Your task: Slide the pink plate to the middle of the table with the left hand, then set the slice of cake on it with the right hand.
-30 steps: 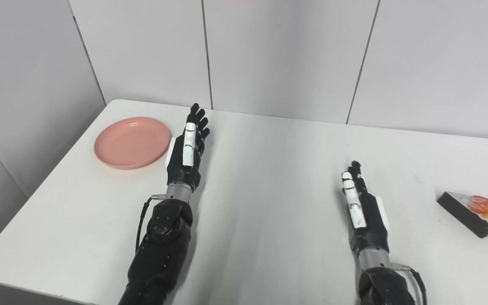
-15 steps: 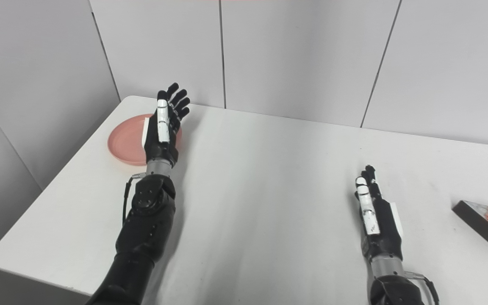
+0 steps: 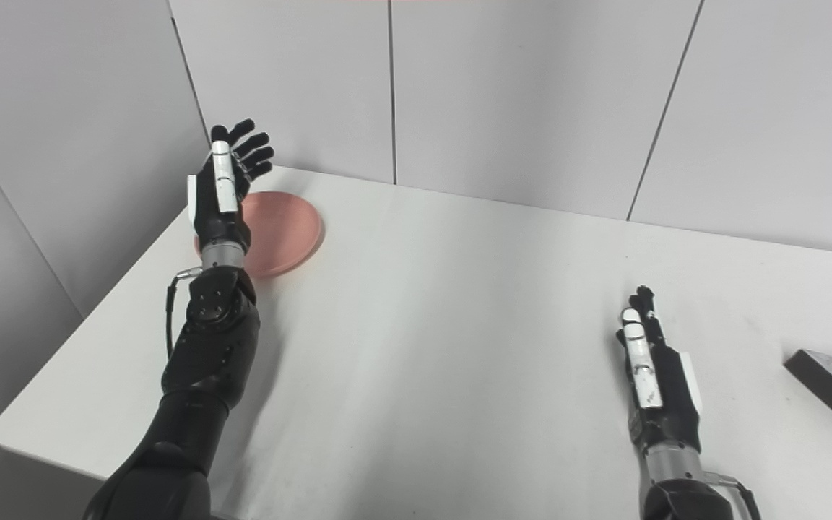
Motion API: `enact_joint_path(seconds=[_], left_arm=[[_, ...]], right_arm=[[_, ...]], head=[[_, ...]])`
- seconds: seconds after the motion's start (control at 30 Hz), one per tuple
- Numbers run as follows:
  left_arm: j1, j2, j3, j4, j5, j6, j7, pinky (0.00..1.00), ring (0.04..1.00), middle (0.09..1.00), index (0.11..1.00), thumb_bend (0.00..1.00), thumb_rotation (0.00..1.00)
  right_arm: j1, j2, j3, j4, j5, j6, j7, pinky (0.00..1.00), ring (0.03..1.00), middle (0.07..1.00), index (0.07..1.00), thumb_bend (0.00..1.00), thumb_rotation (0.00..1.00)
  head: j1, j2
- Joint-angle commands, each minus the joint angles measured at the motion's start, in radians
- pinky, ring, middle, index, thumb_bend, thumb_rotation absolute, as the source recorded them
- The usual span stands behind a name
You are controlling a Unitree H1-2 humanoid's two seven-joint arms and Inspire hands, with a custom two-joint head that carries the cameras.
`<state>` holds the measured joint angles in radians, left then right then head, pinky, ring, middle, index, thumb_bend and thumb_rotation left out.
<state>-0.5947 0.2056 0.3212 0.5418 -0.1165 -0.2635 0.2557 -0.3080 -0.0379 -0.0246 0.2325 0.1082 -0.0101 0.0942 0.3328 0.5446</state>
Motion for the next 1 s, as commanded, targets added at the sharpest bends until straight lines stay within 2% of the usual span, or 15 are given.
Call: enact_joint_path(seconds=[0.0, 0.17, 0.27, 0.4, 0.63, 0.83, 0.87, 0.9, 0.93, 0.97], left_arm=[[-0.055, 0.04, 0.009, 0.007, 0.011, -0.031, 0.017, 0.72, 0.698, 0.705, 0.706, 0.73, 1.0], [-0.07, 0.095, 0.037, 0.097, -0.009, -0.068, 0.016, 0.72, 0.697, 0.701, 0.7, 0.73, 1.0], [-0.081, 0.113, 0.05, 0.145, -0.016, -0.097, 0.021, 0.7, 0.683, 0.688, 0.685, 0.72, 1.0], [-0.085, 0.142, 0.053, 0.202, -0.01, -0.122, 0.034, 0.68, 0.662, 0.681, 0.69, 0.72, 1.0], [-0.076, 0.178, 0.055, 0.256, -0.015, -0.124, 0.049, 0.76, 0.693, 0.698, 0.708, 0.73, 1.0], [-0.076, 0.19, 0.051, 0.305, -0.009, -0.136, 0.066, 0.77, 0.71, 0.713, 0.723, 0.75, 1.0], [-0.077, 0.19, 0.055, 0.311, -0.018, -0.139, 0.064, 0.77, 0.711, 0.715, 0.725, 0.76, 1.0], [-0.078, 0.187, 0.061, 0.313, -0.034, -0.135, 0.057, 0.77, 0.716, 0.719, 0.729, 0.76, 1.0], [-0.078, 0.186, 0.064, 0.314, -0.043, -0.127, 0.052, 0.77, 0.722, 0.724, 0.732, 0.76, 1.0], [-0.077, 0.186, 0.061, 0.316, -0.044, -0.12, 0.047, 0.78, 0.731, 0.732, 0.739, 0.76, 1.0]], right_arm=[[-0.027, -0.007, -0.008, -0.004, 0.016, -0.047, 0.013, 1.0, 1.0, 1.0, 1.0, 0.45, 0.88], [-0.028, -0.005, -0.014, 0.001, 0.023, -0.049, 0.015, 1.0, 1.0, 1.0, 1.0, 0.45, 0.85], [-0.03, 0.002, -0.024, 0.006, 0.038, -0.045, 0.009, 1.0, 1.0, 1.0, 1.0, 0.48, 0.8], [-0.024, -0.005, -0.02, -0.007, 0.026, -0.037, 0.008, 1.0, 1.0, 1.0, 1.0, 0.48, 0.81], [-0.026, -0.003, -0.021, 0.003, 0.029, -0.044, 0.011, 1.0, 1.0, 1.0, 1.0, 0.52, 0.82], [-0.018, -0.009, -0.018, -0.018, 0.025, -0.035, 0.013, 1.0, 1.0, 1.0, 1.0, 0.5, 0.84], [-0.032, -0.004, -0.019, 0.034, 0.028, -0.062, 0.016, 1.0, 1.0, 1.0, 1.0, 0.5, 0.83], [-0.067, 0.007, -0.02, 0.156, 0.027, -0.128, 0.018, 1.0, 1.0, 1.0, 1.0, 0.52, 0.82], [-0.07, 0.009, -0.02, 0.172, 0.025, -0.141, 0.017, 1.0, 1.0, 1.0, 1.0, 0.57, 0.82], [-0.064, 0.008, -0.019, 0.153, 0.024, -0.136, 0.015, 1.0, 1.0, 1.0, 1.0, 0.59, 0.85]], head=[[0.003, 0.0], [0.014, -0.002], [0.019, -0.003], [0.023, -0.003], [0.032, -0.004], [0.034, -0.003], [0.035, -0.003], [0.035, -0.002], [0.035, -0.002], [0.035, -0.003]])
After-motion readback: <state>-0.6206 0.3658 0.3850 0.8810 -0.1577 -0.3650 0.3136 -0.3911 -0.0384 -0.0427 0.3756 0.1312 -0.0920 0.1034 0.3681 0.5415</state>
